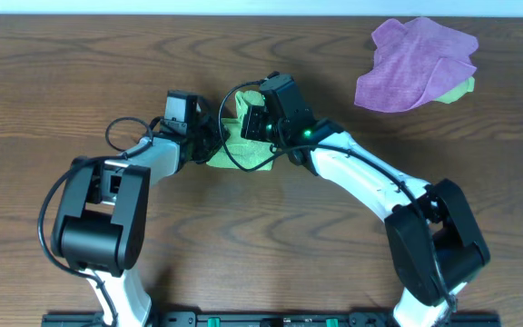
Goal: Fold the cloth
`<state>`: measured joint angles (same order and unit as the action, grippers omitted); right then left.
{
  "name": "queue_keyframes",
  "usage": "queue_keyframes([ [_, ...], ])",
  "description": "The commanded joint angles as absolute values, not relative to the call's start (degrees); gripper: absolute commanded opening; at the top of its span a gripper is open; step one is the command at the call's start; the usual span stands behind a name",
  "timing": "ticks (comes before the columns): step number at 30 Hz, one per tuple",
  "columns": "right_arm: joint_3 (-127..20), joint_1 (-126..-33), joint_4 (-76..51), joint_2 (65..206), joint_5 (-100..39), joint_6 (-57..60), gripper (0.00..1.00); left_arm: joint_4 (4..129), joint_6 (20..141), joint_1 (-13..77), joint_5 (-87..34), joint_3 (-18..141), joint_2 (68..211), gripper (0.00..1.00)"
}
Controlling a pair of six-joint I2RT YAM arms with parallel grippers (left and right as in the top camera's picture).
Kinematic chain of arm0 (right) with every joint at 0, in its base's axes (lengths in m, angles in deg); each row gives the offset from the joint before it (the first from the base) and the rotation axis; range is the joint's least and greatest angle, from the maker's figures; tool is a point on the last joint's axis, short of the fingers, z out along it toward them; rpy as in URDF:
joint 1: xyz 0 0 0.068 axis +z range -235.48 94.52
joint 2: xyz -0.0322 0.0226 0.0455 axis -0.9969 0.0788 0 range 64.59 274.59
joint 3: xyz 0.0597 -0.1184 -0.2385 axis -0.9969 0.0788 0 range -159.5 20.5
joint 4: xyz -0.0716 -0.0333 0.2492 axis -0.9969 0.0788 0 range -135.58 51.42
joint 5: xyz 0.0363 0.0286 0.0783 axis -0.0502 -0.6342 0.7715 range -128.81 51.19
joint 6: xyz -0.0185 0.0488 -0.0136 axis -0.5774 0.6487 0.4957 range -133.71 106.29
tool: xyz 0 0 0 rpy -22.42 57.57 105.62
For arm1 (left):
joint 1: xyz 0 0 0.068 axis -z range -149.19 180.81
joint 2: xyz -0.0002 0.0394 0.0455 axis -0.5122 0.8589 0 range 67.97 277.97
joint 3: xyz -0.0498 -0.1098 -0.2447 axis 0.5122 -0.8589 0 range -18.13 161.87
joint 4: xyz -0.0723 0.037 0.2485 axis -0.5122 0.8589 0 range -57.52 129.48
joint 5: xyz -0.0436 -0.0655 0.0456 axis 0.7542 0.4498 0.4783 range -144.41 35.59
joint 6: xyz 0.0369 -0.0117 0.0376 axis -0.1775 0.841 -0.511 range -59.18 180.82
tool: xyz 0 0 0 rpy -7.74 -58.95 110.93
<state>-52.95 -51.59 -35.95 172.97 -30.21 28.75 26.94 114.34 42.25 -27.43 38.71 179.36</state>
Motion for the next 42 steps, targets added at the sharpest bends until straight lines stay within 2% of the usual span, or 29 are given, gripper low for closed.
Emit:
queue_keyframes([
  [1,-54.4,-51.3,-35.7,173.4,-29.7,27.8,0.01,27.2,112.0,41.6,-27.8,38.1,176.8,0.06],
  [16,-55.1,-51.2,-36.0,173.4,-29.1,27.5,0.01,28.2,109.6,38.2,-27.6,38.1,172.8,0.06],
  [42,-55.7,-49.0,-37.7,173.5,-29.5,26.9,0.01,31.8,105.6,25.1,-27.6,38.1,163.4,0.06],
])
